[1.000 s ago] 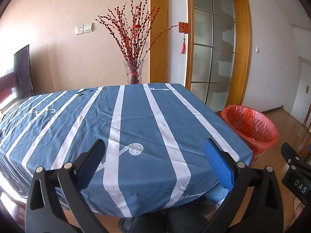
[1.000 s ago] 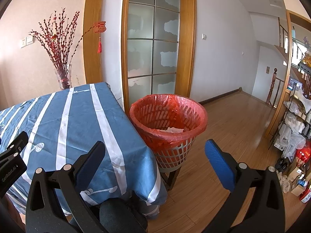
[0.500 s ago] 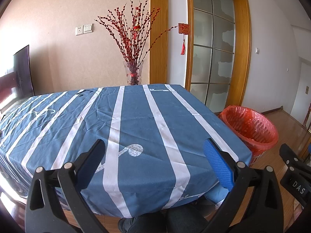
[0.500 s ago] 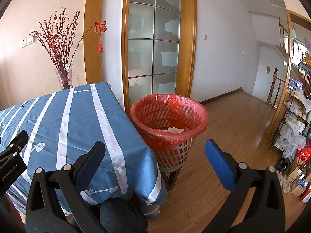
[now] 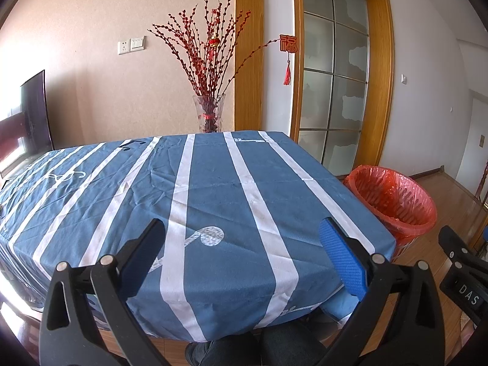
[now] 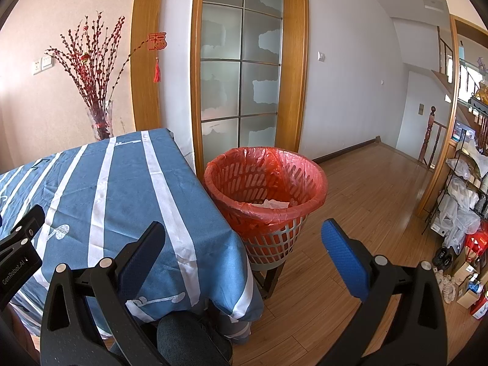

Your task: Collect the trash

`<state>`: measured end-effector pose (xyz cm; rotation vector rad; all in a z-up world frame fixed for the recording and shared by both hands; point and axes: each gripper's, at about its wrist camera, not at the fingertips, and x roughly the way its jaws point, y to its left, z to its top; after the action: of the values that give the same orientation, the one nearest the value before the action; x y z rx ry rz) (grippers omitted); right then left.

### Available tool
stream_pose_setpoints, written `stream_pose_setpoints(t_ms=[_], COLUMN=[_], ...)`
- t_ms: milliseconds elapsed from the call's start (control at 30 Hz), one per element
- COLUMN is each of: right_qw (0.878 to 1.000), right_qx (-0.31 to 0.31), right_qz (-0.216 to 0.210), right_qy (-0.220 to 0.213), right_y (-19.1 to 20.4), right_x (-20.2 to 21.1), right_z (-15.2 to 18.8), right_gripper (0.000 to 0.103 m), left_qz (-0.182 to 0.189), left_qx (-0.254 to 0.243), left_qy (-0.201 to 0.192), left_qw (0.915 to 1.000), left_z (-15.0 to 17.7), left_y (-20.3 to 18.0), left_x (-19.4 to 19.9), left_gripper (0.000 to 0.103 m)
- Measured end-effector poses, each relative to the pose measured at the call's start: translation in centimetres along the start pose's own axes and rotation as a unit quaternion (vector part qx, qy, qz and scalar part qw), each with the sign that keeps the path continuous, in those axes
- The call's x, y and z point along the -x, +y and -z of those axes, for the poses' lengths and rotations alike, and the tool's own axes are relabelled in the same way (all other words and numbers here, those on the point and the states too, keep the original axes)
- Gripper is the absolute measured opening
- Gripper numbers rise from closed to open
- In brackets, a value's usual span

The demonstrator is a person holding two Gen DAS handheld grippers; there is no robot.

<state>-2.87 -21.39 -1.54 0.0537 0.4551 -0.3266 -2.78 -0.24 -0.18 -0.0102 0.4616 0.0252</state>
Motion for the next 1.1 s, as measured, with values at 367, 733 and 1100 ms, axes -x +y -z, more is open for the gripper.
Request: stream_pose_setpoints(t_ms=[367,733,1100], right_qw=[1.000,1.000,1.000], right_qx=[0.000,0.000,-0.001], right_qz=[0.000,-0.001,-0.001], right_qy=[0.001,0.001,0.002], right_y=[0.14,0.16,0.05], right_x=[0.05,0.12,0.04], right_z=[0.08,0.08,-0.03], right_gripper=[0.101,0.101,0.101], left_qz=[0.001,0.001,0.002], left_qx=[-0.002,-0.001,-0.002], left_qy=[0.002,0.003,0.004], left_qw=[1.0000,1.0000,1.0000], left_z=[-0.17,-0.17,0.07], left_y=[-0.22,-0.26,-0.27], left_x=[-0.37,-0.36,-0.51], left_gripper=[0.099,0.099,0.099])
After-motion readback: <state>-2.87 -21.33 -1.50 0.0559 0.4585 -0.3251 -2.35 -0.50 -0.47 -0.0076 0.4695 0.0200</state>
